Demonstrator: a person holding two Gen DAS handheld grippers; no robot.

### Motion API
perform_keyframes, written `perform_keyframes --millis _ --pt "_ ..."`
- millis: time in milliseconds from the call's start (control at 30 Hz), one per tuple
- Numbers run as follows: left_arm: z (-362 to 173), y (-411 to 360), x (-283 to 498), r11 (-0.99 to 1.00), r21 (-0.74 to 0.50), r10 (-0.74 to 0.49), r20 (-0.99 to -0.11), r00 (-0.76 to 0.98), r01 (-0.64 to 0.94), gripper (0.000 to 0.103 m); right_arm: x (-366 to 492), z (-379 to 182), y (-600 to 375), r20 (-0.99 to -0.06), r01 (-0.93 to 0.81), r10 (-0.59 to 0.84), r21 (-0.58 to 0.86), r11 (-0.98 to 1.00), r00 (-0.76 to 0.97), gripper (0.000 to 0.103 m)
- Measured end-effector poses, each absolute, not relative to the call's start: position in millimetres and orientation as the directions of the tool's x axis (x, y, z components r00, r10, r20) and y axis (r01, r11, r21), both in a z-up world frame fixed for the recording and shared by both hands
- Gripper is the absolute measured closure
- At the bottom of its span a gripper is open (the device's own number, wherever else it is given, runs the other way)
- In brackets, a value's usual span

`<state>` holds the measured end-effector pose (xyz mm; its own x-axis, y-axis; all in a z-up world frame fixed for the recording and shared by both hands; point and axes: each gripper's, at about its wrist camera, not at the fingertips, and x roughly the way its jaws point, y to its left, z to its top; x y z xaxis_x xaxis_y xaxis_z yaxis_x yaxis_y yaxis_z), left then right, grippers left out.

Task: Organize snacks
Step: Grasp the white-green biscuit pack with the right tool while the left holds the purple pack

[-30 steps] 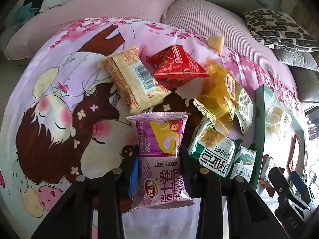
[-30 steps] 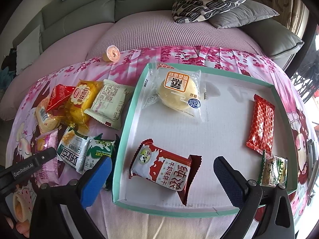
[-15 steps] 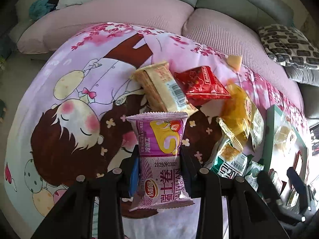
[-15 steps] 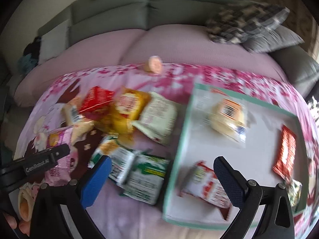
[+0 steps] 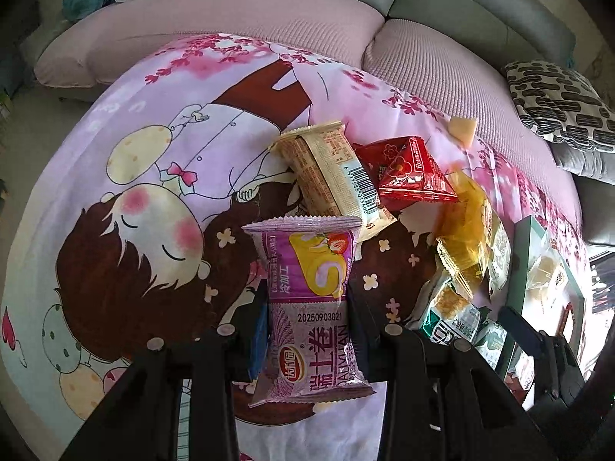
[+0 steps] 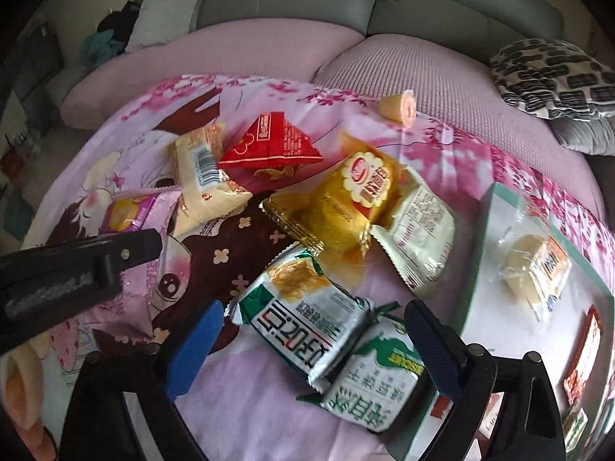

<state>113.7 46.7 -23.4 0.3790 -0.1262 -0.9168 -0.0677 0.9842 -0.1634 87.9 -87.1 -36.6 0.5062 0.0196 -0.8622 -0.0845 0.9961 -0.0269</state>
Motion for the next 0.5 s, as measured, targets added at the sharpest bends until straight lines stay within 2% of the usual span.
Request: perform_keyframes --millis 233,500 --pt "-26.4 47.3 115.1 0.983 -0.169 -0.130 -0.918 0.374 -0.074 0.065 98.3 -48.3 -74.1 -0.881 -0.129 -0.005 -0.075 0.989 0.473 0.007" --pt "-29.0 46.8 115.6 0.984 -0.167 -0.130 -0.920 0.370 -0.070 0.065 92.4 -45.5 -70.6 -0.879 -0.117 0.011 -0.051 0.992 0.477 0.018"
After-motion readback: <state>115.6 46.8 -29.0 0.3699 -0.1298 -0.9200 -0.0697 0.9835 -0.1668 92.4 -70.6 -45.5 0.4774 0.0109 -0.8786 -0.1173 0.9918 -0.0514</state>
